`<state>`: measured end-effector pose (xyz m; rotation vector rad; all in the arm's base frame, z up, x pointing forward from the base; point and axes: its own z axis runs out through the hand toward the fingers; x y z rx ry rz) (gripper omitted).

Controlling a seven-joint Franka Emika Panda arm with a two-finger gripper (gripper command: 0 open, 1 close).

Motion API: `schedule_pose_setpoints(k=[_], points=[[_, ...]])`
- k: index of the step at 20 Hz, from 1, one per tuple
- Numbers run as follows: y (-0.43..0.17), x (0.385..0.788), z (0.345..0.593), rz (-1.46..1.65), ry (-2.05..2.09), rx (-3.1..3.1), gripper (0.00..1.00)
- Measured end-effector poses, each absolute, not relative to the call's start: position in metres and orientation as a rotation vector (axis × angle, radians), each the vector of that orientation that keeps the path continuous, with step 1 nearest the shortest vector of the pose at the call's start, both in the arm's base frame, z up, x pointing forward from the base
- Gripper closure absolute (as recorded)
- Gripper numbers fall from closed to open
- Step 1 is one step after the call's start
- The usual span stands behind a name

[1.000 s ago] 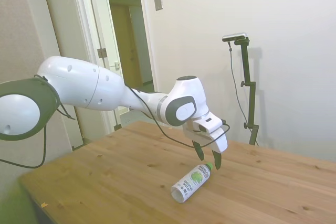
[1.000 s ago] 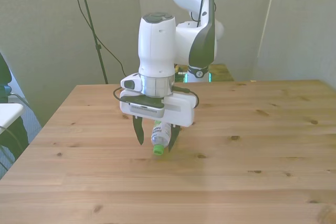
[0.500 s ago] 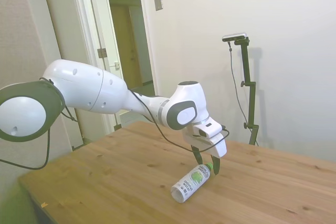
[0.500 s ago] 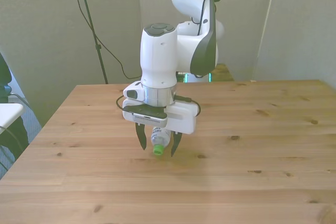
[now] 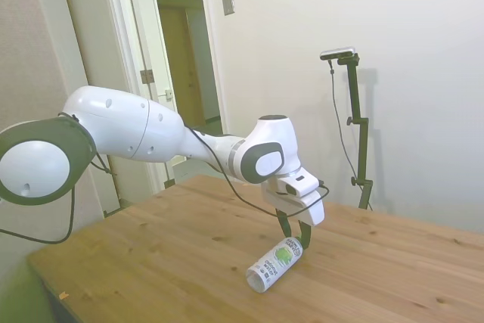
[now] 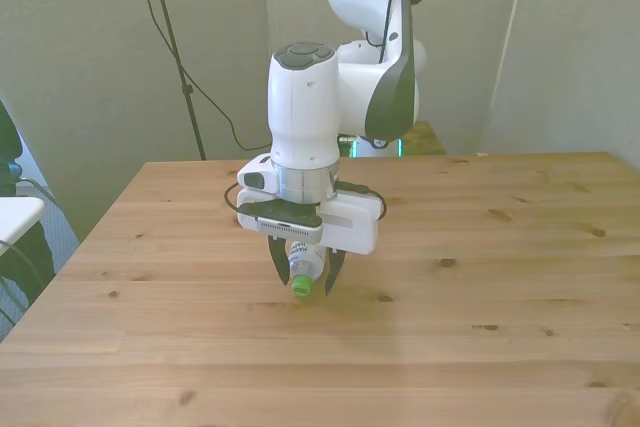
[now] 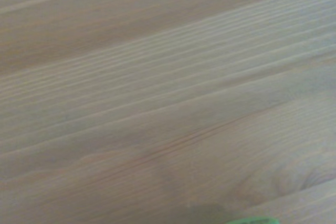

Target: Stand the water bottle

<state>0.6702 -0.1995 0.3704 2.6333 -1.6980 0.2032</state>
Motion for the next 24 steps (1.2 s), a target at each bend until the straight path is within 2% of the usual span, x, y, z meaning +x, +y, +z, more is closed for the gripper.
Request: schedule_pose_setpoints(k=[15,20,24], points=[[-0.2,0.674,0.37,0.115,-1.723,2.622,1.0],[-0.196,0.683,0.39,0.151,-1.889,2.575,1.0],[-0.203,0.693,0.419,0.391,-2.013,2.499,1.0]])
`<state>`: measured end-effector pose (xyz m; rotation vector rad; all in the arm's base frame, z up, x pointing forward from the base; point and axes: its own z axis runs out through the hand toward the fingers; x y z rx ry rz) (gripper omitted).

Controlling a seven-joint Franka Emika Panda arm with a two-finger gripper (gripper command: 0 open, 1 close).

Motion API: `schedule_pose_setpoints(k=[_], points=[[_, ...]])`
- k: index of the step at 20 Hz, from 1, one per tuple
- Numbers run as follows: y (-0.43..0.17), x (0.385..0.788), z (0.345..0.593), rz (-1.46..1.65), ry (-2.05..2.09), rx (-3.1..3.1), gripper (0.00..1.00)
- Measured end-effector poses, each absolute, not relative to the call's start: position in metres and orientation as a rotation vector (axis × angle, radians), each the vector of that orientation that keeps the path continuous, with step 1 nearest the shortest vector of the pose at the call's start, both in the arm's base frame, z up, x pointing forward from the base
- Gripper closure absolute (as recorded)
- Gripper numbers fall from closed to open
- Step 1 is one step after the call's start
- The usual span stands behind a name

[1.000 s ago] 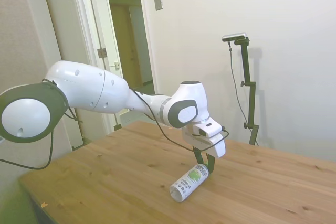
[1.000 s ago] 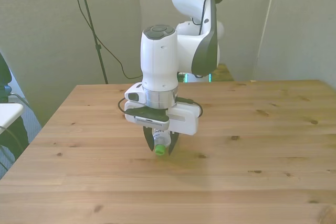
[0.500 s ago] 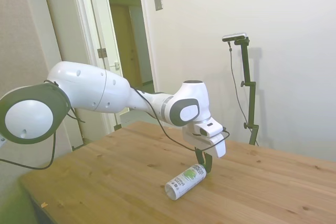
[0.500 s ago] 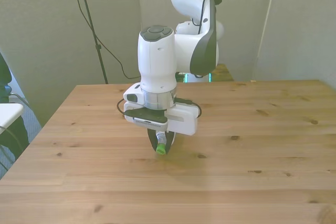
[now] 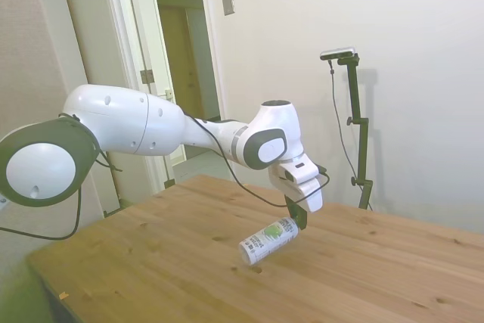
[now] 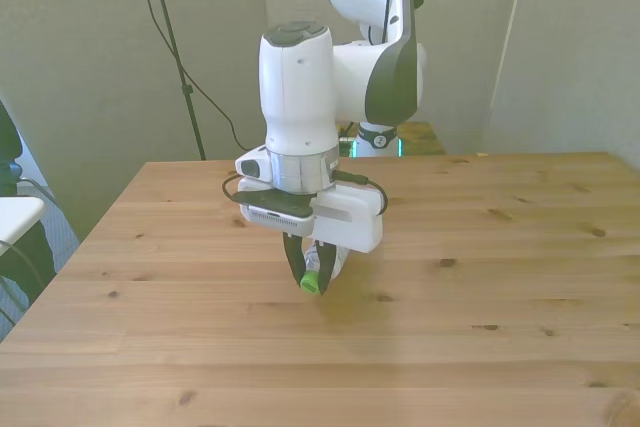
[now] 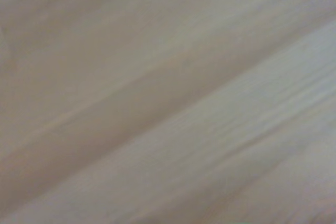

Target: Stand the water bottle

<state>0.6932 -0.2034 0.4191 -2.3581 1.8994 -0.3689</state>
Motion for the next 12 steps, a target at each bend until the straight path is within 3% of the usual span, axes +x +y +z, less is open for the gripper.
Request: schedule_pose_setpoints(k=[5,12], points=[[-0.213,0.703,0.446,-0.728,1.964,-2.199,1.0],[-0.201,0.701,0.443,-1.215,1.966,-2.002,1.0]])
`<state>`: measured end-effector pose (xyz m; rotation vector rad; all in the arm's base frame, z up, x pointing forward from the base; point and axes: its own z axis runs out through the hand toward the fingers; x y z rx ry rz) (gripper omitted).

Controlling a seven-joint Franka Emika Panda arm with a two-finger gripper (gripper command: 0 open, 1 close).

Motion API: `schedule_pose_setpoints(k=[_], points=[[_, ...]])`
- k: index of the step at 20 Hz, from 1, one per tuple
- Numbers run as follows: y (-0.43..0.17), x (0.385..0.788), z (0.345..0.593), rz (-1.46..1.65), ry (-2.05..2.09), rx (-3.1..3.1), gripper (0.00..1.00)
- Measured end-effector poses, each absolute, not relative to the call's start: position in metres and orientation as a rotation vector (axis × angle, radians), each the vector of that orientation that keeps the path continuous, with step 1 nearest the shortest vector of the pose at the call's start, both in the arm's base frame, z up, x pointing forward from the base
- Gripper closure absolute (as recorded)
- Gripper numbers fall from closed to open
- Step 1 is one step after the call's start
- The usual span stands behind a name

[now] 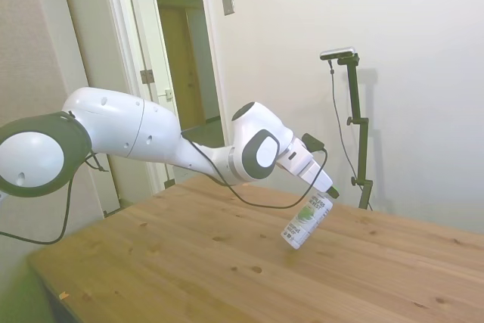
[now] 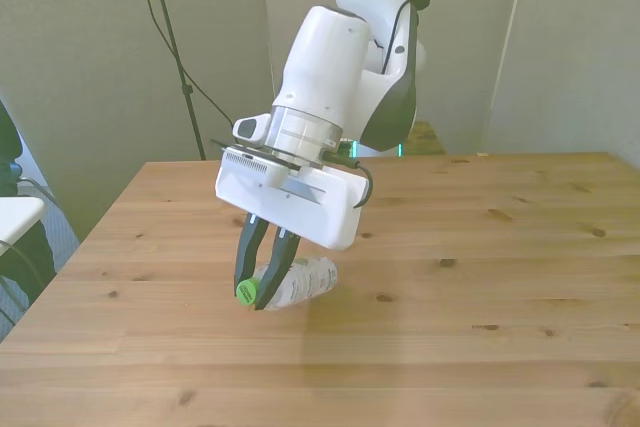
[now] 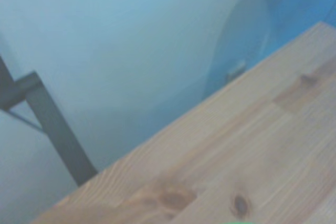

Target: Stand the water bottle

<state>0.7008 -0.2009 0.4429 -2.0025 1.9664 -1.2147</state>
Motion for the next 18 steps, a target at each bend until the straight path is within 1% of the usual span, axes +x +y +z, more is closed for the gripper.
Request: schedule_pose_setpoints(k=[5,9,12,16,18], points=[[-0.193,0.695,0.455,-1.522,1.942,-1.874,1.0],[-0.184,0.697,0.448,-1.724,1.927,-1.787,1.0],[-0.166,0.695,0.437,-1.775,1.928,-1.771,1.0],[-0.16,0.693,0.441,-1.849,1.901,-1.703,1.0],[-0.157,0.695,0.437,-1.88,1.896,-1.685,1.0]])
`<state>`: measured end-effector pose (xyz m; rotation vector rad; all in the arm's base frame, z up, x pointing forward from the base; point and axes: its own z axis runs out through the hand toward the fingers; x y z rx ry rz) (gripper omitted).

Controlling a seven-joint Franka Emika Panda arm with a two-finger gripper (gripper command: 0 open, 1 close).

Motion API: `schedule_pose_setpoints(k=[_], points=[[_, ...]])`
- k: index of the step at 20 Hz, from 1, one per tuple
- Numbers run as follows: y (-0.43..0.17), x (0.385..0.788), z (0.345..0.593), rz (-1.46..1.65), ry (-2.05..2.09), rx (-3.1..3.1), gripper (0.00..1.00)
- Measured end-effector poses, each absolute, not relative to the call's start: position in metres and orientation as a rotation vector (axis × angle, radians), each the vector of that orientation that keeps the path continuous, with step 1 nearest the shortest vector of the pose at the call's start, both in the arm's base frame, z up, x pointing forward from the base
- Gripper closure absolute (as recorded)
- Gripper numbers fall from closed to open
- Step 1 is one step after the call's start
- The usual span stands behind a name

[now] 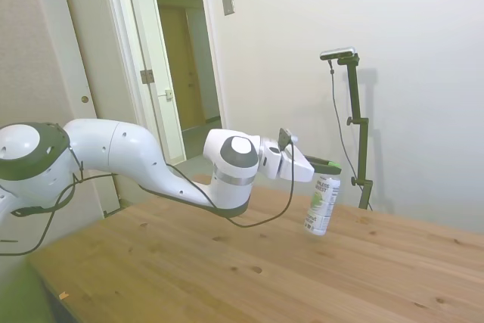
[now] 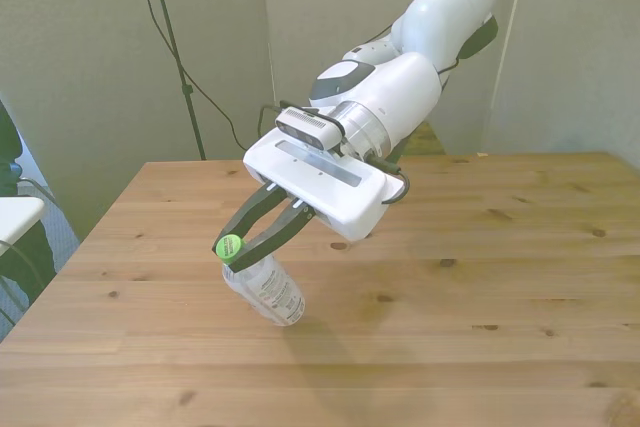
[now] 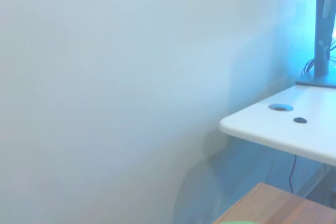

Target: Stand the water bottle

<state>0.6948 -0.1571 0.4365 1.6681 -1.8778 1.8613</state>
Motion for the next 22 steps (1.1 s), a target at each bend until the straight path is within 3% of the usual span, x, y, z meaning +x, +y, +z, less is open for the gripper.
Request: schedule_pose_setpoints(k=[2,6,22], points=[[-0.164,0.685,0.416,1.843,-1.857,1.691,1.0],[-0.164,0.686,0.422,1.893,-1.881,1.645,1.0],[-0.144,0.705,0.396,2.159,-1.694,1.446,1.0]])
